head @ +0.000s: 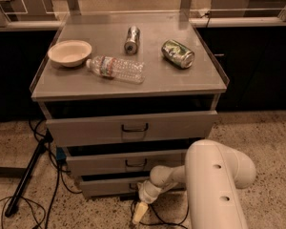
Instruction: Open bottom drawer
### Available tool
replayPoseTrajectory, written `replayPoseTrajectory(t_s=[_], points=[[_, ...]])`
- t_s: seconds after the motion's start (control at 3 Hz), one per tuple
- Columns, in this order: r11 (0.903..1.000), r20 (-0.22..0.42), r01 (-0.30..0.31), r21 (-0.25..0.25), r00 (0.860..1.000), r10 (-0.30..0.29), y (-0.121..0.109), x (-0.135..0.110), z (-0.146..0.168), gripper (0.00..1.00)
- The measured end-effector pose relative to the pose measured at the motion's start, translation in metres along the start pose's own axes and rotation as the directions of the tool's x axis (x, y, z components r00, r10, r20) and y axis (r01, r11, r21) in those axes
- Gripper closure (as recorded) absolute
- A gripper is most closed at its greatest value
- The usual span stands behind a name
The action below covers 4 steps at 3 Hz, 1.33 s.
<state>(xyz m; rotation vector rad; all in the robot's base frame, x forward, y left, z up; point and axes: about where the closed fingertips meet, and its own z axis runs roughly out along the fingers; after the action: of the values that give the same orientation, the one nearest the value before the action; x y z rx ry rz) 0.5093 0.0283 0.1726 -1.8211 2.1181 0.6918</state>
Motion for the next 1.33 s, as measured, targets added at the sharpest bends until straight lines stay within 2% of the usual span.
replayPoseTrajectory(t_s=[0.67, 1.33], points=[[0.9997, 0.004, -0.007, -0.021, 1.0, 0.007, -0.003, 0.006, 0.011, 0.0], [0.9988, -0.014, -0.016, -0.046, 1.0, 0.015, 0.007, 0.012, 0.012, 0.0]])
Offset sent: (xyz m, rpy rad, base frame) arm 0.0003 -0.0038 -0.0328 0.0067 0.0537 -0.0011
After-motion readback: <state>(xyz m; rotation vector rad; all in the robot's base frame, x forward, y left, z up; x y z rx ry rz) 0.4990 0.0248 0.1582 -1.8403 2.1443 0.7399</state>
